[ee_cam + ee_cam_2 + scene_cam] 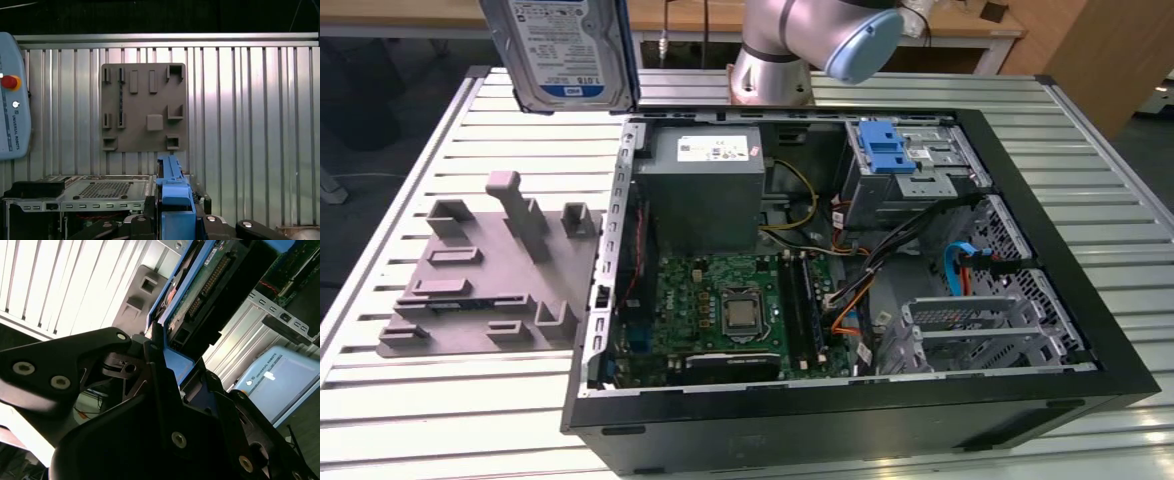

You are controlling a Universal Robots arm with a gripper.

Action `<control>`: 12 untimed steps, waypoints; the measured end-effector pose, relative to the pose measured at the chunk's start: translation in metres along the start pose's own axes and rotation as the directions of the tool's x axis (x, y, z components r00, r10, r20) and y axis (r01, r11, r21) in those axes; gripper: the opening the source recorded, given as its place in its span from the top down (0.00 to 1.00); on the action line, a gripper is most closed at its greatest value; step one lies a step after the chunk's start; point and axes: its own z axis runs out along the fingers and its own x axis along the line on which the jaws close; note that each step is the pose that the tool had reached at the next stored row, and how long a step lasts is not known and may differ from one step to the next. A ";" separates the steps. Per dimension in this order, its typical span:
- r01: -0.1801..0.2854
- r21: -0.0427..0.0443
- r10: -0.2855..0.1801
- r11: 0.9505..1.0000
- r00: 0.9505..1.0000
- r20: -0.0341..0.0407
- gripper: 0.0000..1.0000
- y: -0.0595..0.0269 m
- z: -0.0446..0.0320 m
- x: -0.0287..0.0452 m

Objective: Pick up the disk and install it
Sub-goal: 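Pick up the disk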

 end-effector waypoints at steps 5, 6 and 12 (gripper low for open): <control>0.000 0.000 0.000 1.000 1.000 0.000 0.64 -0.0014 0.0001 0.0116; 0.000 0.000 0.000 1.000 1.000 0.000 0.64 -0.0018 0.0001 0.0137; 0.000 0.000 0.000 1.000 1.000 0.000 0.64 -0.0128 0.0003 0.0207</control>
